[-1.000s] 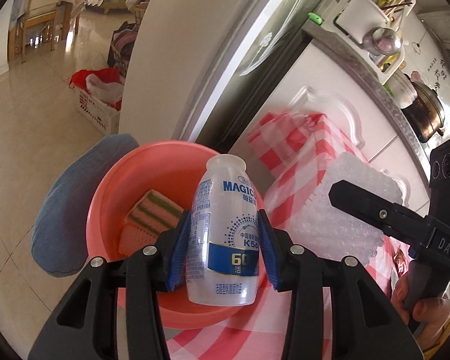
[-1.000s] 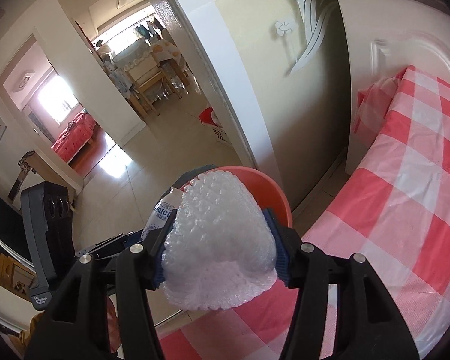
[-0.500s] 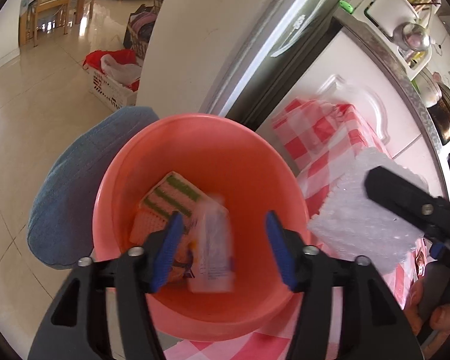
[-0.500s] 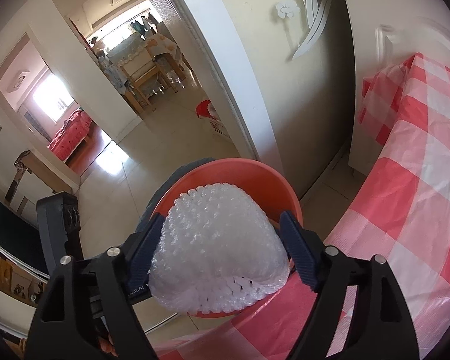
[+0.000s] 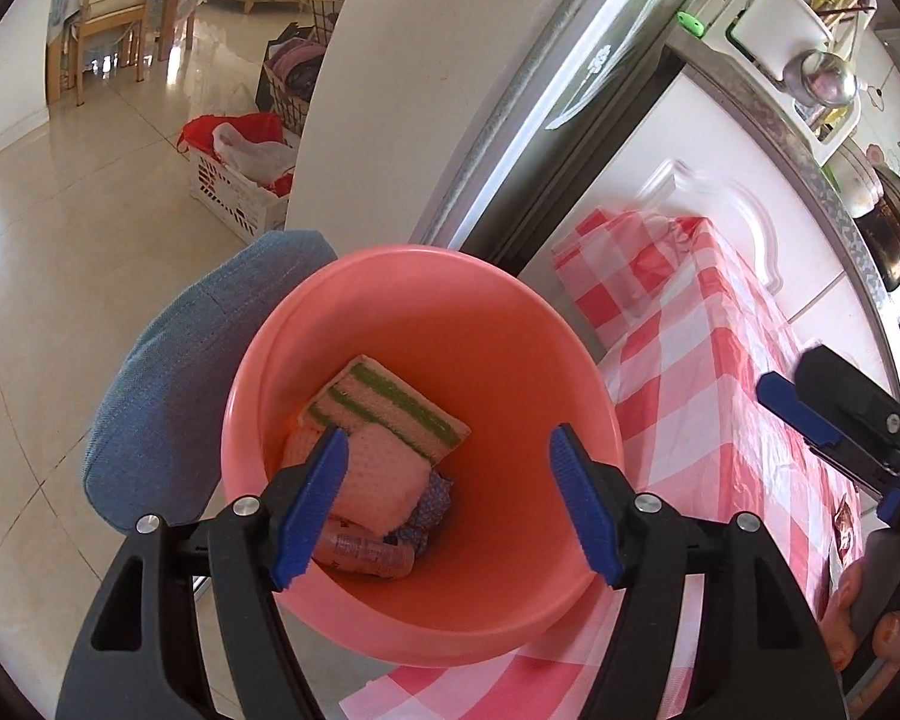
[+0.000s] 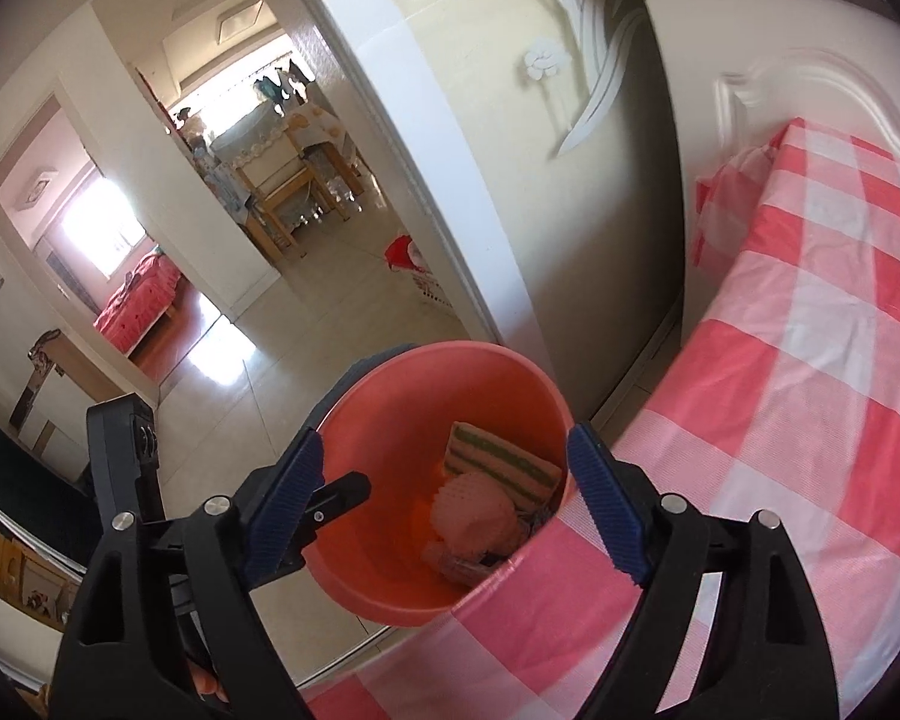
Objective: Collect trash
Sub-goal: 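Return both tools to the table over the snack packets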
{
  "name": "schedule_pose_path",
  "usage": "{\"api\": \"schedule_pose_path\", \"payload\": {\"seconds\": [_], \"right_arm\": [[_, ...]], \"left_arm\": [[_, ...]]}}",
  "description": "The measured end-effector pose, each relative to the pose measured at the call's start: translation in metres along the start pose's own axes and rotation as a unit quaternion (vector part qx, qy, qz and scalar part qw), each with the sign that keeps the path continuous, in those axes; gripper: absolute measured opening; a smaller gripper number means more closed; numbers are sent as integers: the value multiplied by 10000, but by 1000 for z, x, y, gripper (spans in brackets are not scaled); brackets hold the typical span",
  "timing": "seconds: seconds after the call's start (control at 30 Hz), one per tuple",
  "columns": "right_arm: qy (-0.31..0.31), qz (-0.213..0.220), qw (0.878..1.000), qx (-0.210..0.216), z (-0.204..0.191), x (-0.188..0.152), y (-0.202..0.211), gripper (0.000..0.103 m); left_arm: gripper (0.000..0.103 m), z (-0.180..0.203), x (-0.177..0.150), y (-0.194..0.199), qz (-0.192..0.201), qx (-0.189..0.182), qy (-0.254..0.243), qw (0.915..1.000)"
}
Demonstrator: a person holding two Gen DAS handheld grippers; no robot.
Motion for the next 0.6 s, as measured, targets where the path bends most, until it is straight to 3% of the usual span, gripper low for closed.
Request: {"api": "schedule_pose_path", "payload": {"seconds": [0.4,0.6], "right_arm": [[-6,360,9992,-185,19,-16,69,84],[-176,585,9979,-194,34,-21,102,84]], "left_arm": [[78,54,-3,21,89,-259,-585,9979],[90,85,-10,30,63,-382,-788,9961]]}}
Point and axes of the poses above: each gripper's, at about its wrist camera, not at the fingertips, and y roughly against the way its jaws point, z to its right, x to its top, the point moved 4 cm from there along -y, roughly the way its jaws point, and after that the axes turned 7 degrees about z, right-handed, at the moved point
